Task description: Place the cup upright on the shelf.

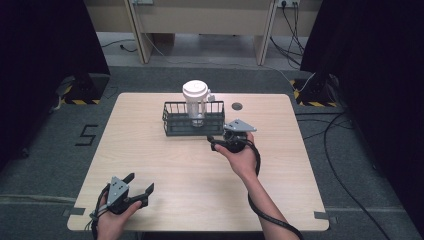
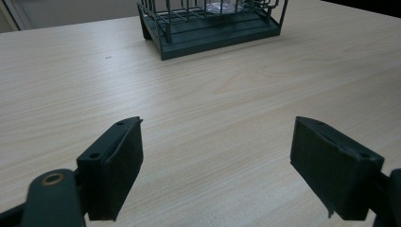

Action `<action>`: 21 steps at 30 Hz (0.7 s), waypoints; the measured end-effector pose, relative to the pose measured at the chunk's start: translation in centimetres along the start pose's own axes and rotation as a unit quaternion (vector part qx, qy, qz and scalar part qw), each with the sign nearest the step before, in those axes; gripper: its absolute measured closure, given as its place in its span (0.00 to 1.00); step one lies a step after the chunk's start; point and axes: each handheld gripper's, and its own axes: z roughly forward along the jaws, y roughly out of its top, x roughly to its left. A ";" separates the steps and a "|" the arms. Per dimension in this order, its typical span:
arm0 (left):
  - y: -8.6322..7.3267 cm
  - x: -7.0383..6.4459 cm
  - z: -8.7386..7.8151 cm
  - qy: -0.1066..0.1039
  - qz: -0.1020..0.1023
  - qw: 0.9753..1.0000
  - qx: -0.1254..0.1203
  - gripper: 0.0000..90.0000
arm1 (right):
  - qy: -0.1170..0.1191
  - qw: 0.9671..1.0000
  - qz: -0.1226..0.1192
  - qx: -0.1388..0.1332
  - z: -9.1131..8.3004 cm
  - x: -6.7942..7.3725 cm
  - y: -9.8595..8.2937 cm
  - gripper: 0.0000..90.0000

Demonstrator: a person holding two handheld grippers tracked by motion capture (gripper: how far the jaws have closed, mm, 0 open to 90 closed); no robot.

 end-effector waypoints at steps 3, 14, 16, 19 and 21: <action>0.0 0.0 0.0 0.000 0.001 1.000 0.001 0.19 | -0.001 1.000 0.001 -0.001 -0.7 -0.2 -0.5 0.26; 0.0 0.0 0.0 0.001 0.001 1.000 0.004 0.19 | -0.009 1.000 0.003 0.012 -3.0 -1.0 -3.1 0.27; 0.0 0.0 0.0 0.001 0.002 1.000 0.004 0.19 | -0.010 1.000 0.003 0.013 -3.4 -1.2 -3.4 0.27; 0.0 0.0 0.0 0.001 0.001 1.000 0.004 0.19 | -0.011 1.000 0.005 0.015 -3.7 -1.3 -3.8 0.27; 0.0 0.0 0.0 0.002 0.002 1.000 0.004 0.19 | -0.013 1.000 0.007 0.017 -4.0 -1.4 -4.2 0.27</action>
